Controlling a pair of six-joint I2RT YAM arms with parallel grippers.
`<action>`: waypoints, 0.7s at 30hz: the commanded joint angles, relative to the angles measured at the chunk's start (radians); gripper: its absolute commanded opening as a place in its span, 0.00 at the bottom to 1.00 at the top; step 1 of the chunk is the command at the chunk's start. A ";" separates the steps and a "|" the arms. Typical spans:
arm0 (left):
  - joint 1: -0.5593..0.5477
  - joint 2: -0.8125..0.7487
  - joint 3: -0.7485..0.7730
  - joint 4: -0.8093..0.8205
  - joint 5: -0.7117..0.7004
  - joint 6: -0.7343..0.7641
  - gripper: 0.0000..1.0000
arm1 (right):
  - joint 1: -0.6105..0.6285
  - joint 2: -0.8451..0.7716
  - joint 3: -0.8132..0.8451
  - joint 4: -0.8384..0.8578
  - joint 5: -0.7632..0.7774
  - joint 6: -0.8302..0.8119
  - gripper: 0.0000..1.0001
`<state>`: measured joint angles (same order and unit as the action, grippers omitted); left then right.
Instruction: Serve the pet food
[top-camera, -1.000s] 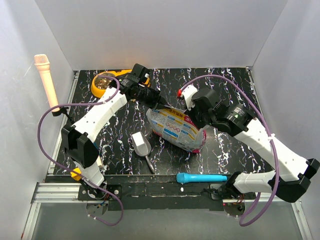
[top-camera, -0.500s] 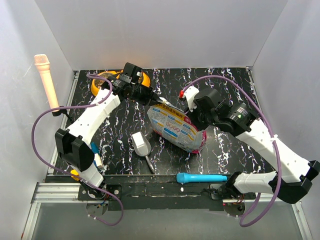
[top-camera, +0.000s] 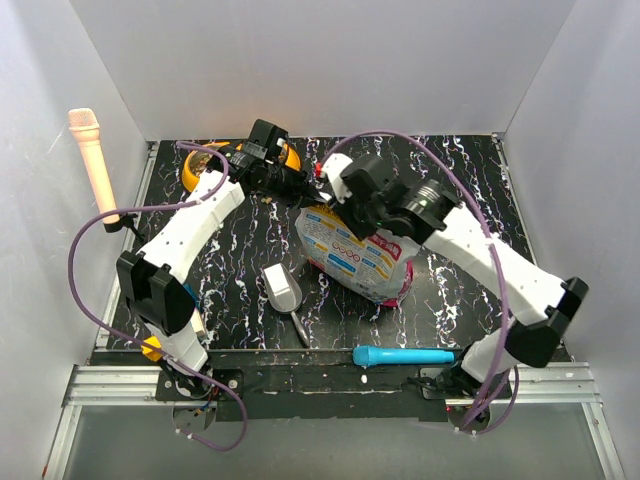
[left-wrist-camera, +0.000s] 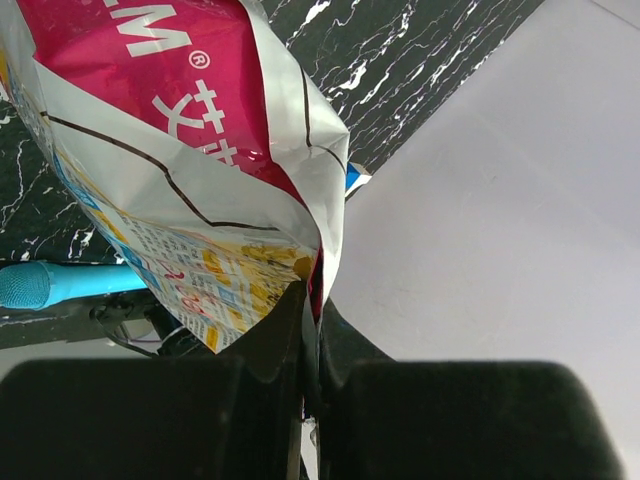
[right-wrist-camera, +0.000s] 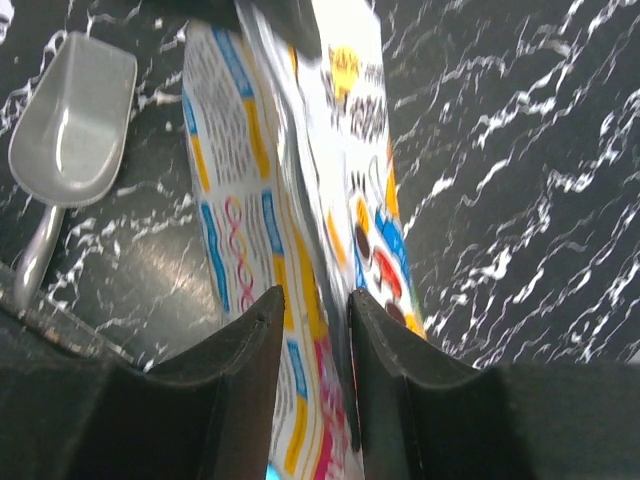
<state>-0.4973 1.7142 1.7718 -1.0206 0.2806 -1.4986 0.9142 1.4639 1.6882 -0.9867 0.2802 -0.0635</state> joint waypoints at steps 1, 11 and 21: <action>0.025 0.010 0.095 0.024 -0.024 -0.031 0.00 | 0.023 0.102 0.137 0.115 0.069 -0.091 0.40; 0.045 0.056 0.170 -0.099 0.054 -0.077 0.00 | 0.057 0.200 0.137 0.209 0.276 -0.200 0.23; 0.054 0.068 0.176 -0.085 0.086 -0.071 0.00 | 0.054 0.135 0.084 0.158 0.142 -0.201 0.01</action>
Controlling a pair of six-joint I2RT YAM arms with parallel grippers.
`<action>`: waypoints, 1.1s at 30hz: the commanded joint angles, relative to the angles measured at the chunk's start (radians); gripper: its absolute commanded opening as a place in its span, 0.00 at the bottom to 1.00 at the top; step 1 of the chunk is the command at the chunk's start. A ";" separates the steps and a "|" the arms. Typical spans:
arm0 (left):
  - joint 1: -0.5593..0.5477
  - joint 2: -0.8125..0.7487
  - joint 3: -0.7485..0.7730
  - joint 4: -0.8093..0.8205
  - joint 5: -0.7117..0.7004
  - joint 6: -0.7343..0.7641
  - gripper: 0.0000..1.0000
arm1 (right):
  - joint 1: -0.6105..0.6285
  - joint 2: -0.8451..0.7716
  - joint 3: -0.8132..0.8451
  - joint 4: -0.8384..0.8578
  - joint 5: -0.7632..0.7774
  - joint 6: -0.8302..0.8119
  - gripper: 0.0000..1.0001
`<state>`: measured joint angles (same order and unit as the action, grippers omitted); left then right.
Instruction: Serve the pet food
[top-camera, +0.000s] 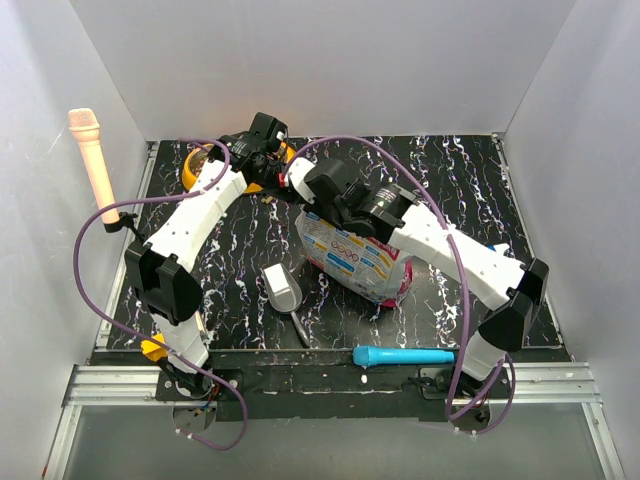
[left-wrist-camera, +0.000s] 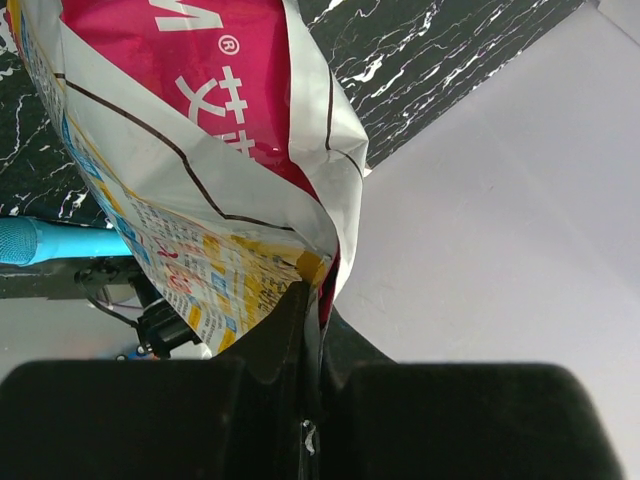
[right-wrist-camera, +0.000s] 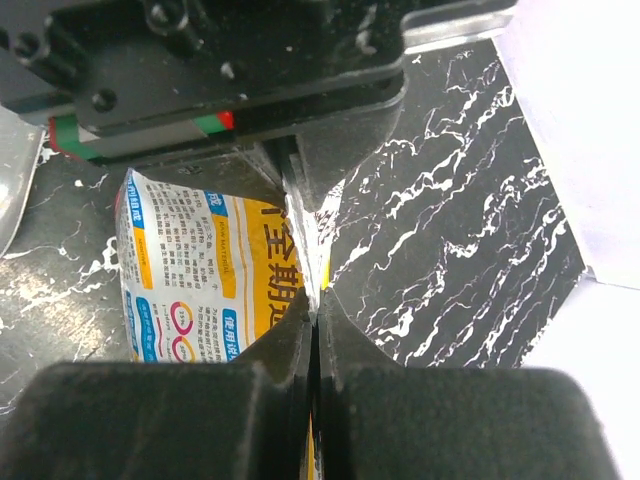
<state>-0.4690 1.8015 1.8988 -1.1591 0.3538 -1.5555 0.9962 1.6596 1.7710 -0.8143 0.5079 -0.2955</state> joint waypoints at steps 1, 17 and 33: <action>0.026 -0.022 0.039 0.061 0.017 -0.014 0.00 | -0.045 -0.073 0.001 -0.031 -0.141 0.051 0.01; 0.035 -0.077 -0.063 0.190 0.007 -0.008 0.09 | -0.068 -0.161 -0.105 -0.042 -0.102 0.061 0.01; 0.049 -0.021 0.091 0.098 -0.056 0.071 0.00 | -0.096 -0.310 -0.251 -0.049 -0.174 0.119 0.05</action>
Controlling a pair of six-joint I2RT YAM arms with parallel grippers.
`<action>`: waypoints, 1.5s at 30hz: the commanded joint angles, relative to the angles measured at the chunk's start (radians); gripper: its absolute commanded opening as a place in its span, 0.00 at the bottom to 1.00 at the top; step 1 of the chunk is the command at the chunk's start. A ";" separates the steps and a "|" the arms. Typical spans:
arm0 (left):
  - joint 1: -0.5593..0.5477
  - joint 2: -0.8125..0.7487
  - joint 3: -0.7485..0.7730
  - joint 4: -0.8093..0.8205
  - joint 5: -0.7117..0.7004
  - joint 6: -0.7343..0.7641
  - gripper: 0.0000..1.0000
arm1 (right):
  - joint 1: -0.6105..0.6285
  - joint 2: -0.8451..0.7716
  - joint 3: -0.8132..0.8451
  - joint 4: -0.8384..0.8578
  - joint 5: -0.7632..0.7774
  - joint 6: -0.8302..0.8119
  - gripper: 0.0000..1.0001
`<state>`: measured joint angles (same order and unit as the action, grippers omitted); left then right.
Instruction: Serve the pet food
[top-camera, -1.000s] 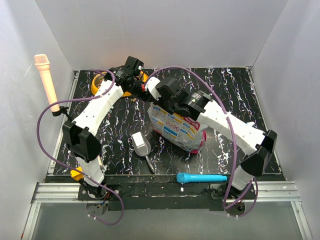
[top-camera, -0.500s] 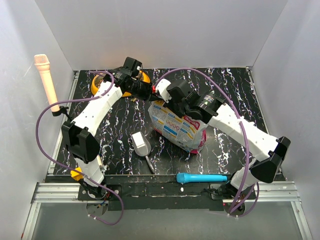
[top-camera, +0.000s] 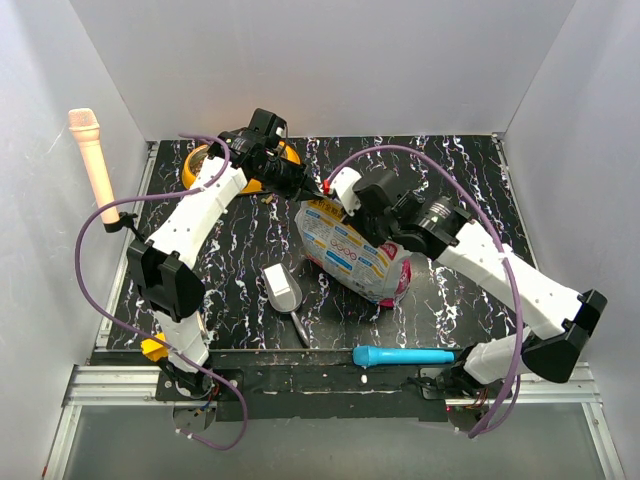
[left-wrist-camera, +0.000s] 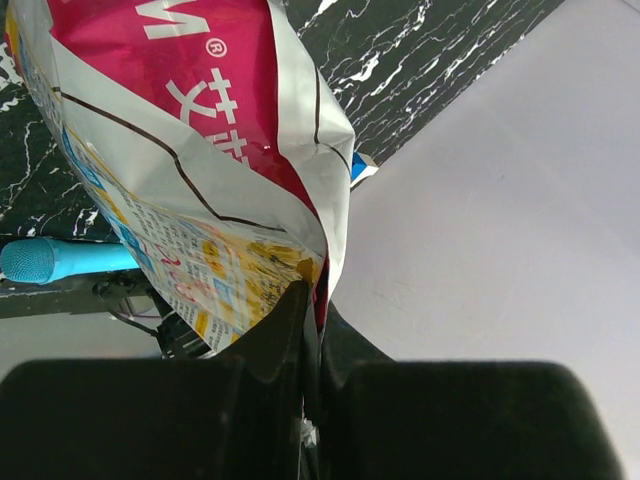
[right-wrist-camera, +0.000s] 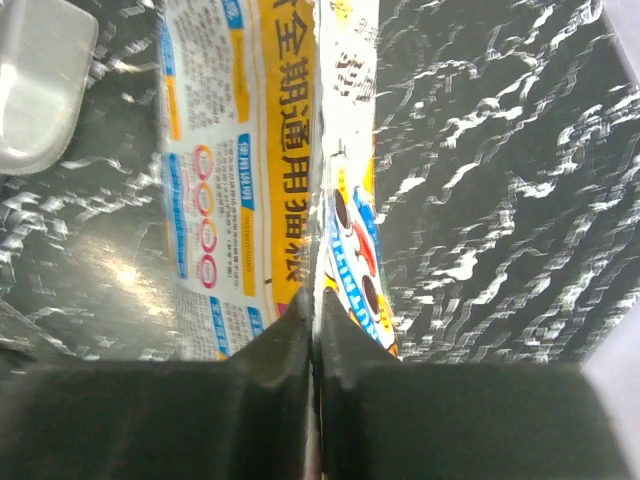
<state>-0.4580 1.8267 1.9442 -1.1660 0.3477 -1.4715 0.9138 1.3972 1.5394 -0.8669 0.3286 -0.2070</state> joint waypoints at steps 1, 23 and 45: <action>0.038 -0.049 0.036 0.109 -0.044 -0.016 0.00 | -0.015 -0.044 -0.024 -0.001 0.024 0.031 0.01; 0.038 -0.076 -0.011 0.138 -0.033 -0.042 0.00 | -0.032 -0.172 -0.068 -0.161 0.064 0.144 0.01; 0.038 -0.129 -0.090 0.181 0.002 -0.018 0.54 | -0.032 -0.207 -0.012 -0.141 -0.143 0.199 0.50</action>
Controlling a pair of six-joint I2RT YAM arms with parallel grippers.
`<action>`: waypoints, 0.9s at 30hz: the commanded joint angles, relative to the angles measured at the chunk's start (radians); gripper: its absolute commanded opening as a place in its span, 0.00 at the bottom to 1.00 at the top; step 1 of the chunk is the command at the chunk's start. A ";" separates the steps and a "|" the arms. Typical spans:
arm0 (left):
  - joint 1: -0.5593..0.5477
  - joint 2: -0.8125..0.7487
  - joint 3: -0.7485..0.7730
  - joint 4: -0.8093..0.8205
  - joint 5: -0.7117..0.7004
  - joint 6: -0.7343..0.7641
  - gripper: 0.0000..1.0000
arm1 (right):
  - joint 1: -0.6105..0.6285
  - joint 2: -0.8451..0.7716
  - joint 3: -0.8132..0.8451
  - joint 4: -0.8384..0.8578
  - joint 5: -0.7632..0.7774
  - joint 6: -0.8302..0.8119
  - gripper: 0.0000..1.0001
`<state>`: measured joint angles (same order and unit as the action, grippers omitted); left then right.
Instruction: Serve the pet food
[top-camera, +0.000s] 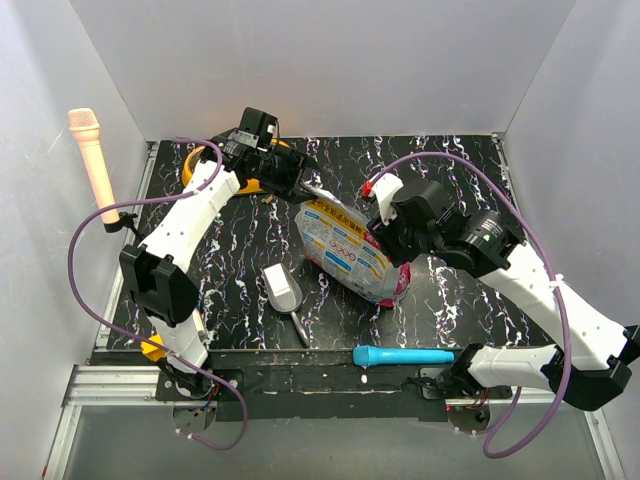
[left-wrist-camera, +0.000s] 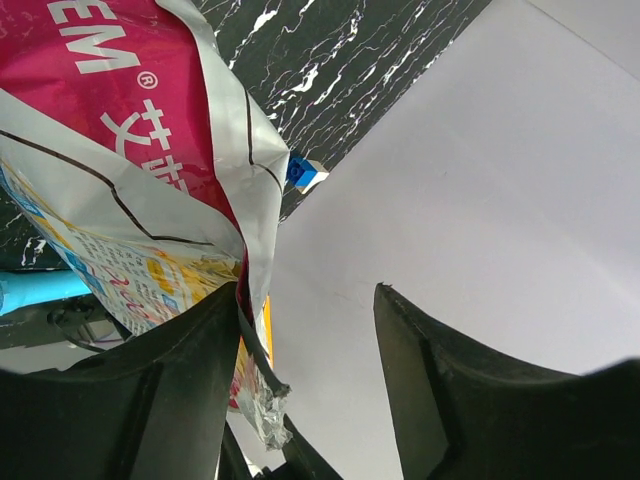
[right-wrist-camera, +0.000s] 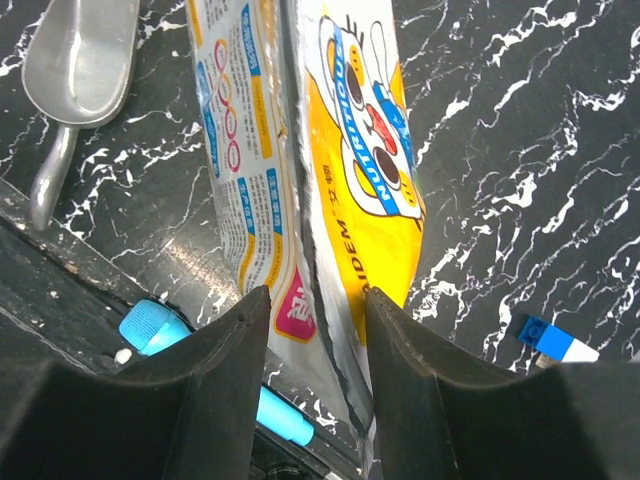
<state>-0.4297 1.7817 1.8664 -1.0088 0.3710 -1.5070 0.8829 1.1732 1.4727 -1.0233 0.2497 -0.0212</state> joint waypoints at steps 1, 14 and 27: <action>0.008 -0.087 -0.021 0.024 -0.021 0.018 0.54 | -0.001 0.023 0.063 0.017 -0.064 0.014 0.51; -0.012 -0.094 -0.052 0.041 -0.009 0.008 0.17 | 0.002 0.227 0.242 0.005 0.072 0.041 0.50; -0.012 -0.087 -0.042 0.053 -0.003 -0.009 0.00 | 0.048 0.396 0.353 -0.089 0.631 0.244 0.01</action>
<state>-0.4431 1.7565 1.8183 -1.0077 0.3542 -1.4952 0.9211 1.5501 1.7676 -1.0760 0.5060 0.0681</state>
